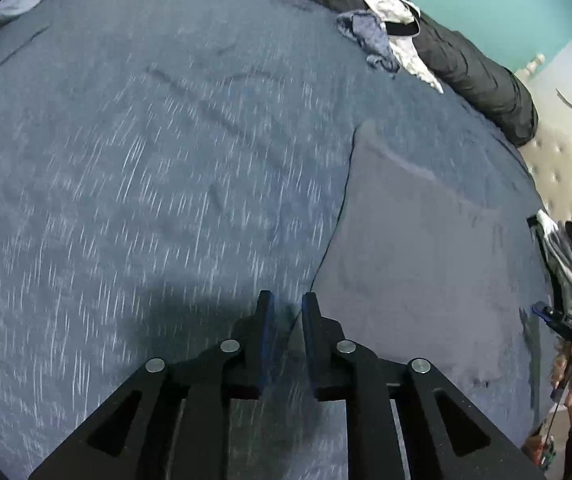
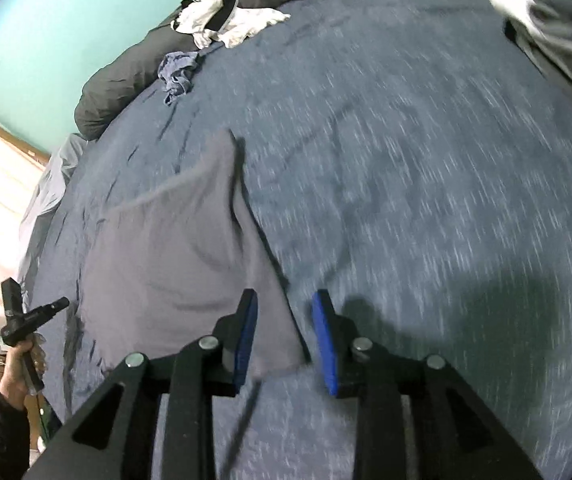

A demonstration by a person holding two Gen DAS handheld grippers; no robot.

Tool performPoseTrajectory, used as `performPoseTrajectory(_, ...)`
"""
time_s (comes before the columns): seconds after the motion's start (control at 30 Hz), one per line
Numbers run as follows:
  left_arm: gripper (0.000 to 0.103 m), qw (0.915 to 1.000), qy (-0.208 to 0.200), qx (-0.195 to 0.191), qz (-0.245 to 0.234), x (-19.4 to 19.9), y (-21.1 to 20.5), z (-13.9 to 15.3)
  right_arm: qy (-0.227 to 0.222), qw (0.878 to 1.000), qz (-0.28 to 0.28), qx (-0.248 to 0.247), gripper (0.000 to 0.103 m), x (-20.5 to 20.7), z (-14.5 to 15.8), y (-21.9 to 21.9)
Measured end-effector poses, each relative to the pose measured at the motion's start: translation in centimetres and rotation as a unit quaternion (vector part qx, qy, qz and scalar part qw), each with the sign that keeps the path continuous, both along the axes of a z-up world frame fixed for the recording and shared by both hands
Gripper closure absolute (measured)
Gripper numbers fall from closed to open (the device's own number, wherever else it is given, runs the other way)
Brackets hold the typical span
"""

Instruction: Fold clothes

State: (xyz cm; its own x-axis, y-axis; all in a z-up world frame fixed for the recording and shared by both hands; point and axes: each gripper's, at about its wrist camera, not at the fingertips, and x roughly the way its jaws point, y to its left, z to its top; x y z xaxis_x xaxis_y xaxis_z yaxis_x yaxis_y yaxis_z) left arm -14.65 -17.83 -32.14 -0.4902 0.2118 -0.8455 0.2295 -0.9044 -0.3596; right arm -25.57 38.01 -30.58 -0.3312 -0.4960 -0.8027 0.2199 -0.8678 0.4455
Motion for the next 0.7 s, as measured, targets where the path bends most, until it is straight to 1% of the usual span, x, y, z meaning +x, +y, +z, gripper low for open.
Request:
performPoseTrajectory(0.2, 0.085, 0.9999, 0.006, 0.000, -0.010, -4.9, 1.2, -0.2, 0.015, 1.000, 0.022, 0.010, 0.075, -3.7, -0.3, -3.1)
performPoseTrajectory(0.3, 0.085, 0.9998, 0.006, -0.002, -0.017, -7.3, 1.8, -0.7, 0.012, 0.999, 0.030, 0.019, 0.075, -5.5, -1.2, -4.7)
performPoseTrajectory(0.43, 0.085, 0.9996, 0.005, -0.005, -0.027, -9.5, 2.9, -1.5, 0.011, 0.998, 0.044, 0.040, 0.075, -7.0, -2.0, -6.2)
performPoseTrajectory(0.47, 0.085, 0.9996, 0.005, -0.005, -0.029, -9.8, 3.0, -1.7, 0.011, 0.998, 0.047, 0.044, 0.080, -7.3, -2.2, -6.5)
performPoseTrajectory(0.5, 0.085, 0.9995, 0.005, -0.005, -0.030, -10.1, 3.0, -1.9, 0.009, 0.998, 0.049, 0.043, 0.087, -7.5, -2.4, -6.6)
performPoseTrajectory(0.57, 0.085, 0.9994, 0.005, -0.005, -0.033, -10.7, 3.1, -2.3, 0.010, 0.998, 0.055, 0.040, 0.092, -7.8, -2.8, -6.9)
performPoseTrajectory(0.6, 0.085, 0.9994, 0.005, -0.006, -0.035, -11.1, 3.3, -2.6, 0.012, 0.998, 0.058, 0.037, 0.098, -7.8, -2.9, -6.9)
performPoseTrajectory(0.63, 0.086, 0.9993, 0.006, -0.009, -0.037, -11.2, 3.4, -2.7, 0.014, 0.998, 0.059, 0.034, 0.100, -7.8, -2.9, -6.9)
performPoseTrajectory(0.7, 0.097, 0.9990, 0.009, -0.016, -0.041, -11.2, 3.6, -2.8, 0.018, 0.998, 0.054, 0.029, 0.102, -7.8, -2.9, -6.7)
